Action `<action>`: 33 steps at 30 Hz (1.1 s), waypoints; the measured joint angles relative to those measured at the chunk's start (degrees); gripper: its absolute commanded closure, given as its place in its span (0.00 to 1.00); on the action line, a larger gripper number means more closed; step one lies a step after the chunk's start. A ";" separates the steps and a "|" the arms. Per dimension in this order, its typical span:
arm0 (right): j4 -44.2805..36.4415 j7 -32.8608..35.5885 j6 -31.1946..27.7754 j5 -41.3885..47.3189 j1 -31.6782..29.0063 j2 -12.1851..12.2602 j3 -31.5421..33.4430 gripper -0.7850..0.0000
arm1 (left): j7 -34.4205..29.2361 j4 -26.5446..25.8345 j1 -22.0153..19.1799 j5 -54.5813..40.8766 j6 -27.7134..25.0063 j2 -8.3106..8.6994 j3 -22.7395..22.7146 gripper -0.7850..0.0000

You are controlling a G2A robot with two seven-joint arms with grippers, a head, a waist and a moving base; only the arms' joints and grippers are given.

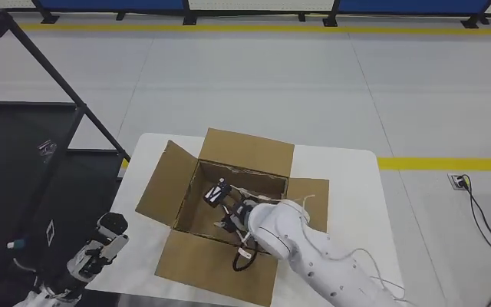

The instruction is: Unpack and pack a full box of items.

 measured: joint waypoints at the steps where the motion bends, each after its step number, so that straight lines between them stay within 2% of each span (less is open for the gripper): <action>1: 0.25 0.00 0.01 0.04 0.09 -0.04 -0.06 0.00 | 0.00 0.00 -0.01 0.00 0.03 0.00 -0.01 0.00; 13: 1.40 -0.83 0.53 -1.82 -0.37 -0.34 -0.89 0.00 | 0.07 0.00 -0.02 -0.04 0.10 -0.01 -0.03 0.00; 18: 10.56 2.37 4.33 0.30 3.54 -2.55 -2.44 0.00 | 2.24 -1.05 -0.15 -1.37 2.60 0.04 -0.65 0.00; 23: 20.20 2.33 0.56 5.05 7.15 -4.60 -3.65 0.00 | 2.54 -1.00 0.61 -2.00 2.92 0.14 -1.42 0.00; 27: 25.40 1.72 1.56 5.65 8.85 -6.34 -5.38 0.00 | 2.54 -1.00 0.58 -1.99 2.92 0.14 -1.40 0.00; 30: 27.84 0.96 2.14 6.01 9.53 -7.57 -6.55 0.75 | 2.53 -1.00 0.58 -1.98 2.92 0.14 -1.40 0.00; 31: 28.54 0.65 2.14 6.17 9.72 -7.89 -6.78 0.93 | 2.53 -1.00 0.58 -1.98 2.92 0.14 -1.40 0.00; 32: 29.25 0.34 2.08 6.34 9.92 -8.19 -6.94 1.00 | 2.53 -1.00 0.58 -1.98 2.92 0.14 -1.40 0.00; 33: 30.16 -0.04 2.04 6.55 10.17 -8.55 -7.09 1.00 | 2.53 -1.00 0.58 -1.98 2.92 0.14 -1.40 0.00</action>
